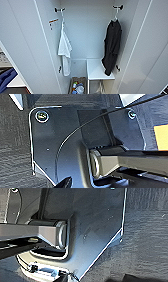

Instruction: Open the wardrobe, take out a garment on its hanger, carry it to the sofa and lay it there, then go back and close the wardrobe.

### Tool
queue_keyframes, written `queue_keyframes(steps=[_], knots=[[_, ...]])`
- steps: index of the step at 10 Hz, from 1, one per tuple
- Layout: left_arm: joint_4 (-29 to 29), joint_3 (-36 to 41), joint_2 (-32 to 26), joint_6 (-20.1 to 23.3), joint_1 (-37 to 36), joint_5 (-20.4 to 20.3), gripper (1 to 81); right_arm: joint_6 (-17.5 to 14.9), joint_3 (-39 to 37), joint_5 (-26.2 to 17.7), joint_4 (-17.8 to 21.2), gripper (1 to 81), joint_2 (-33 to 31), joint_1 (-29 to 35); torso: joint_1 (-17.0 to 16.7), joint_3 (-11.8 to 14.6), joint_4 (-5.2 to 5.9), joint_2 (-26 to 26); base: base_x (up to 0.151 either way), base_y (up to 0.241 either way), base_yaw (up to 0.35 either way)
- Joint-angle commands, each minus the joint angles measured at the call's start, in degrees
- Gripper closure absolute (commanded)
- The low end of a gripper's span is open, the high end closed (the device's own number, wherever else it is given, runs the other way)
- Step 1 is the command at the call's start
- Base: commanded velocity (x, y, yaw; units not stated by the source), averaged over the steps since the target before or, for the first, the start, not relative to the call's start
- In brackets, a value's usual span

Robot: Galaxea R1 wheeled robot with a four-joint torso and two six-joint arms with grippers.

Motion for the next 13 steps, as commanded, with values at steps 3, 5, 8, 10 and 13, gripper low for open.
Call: queue_keyframes(steps=[3,5,8,10,13], knots=[[-0.1,-1.5,0.9,0.5,-2.1,2.8,1.0,-14.6,0.3,-0.6,19.5,1.0,2.8,5.0,0.0,0.0,0.00,0.0,0.000,0.000,0.000],[0.0,-4.9,3.2,0.5,-2.1,2.8,1.0,-14.6,-0.2,-1.8,19.0,1.0,3.8,5.9,0.0,0.0,0.00,0.0,0.000,0.000,0.000],[-0.3,-6.9,4.4,0.3,-2.1,2.7,1.0,-16.0,-1.8,-1.1,18.2,1.0,4.9,5.3,0.0,0.0,0.00,0.0,0.000,0.000,0.000],[-0.3,-6.7,4.5,0.4,-2.1,2.7,1.0,-16.1,-1.6,-0.9,18.2,1.0,5.0,4.4,0.0,0.0,0.00,0.0,0.000,0.000,0.000],[-0.3,-6.6,4.5,0.4,-2.0,2.7,1.0,-16.3,-1.4,-0.9,18.0,1.0,5.4,4.1,0.0,0.0,0.00,0.0,0.000,0.000,0.000]])
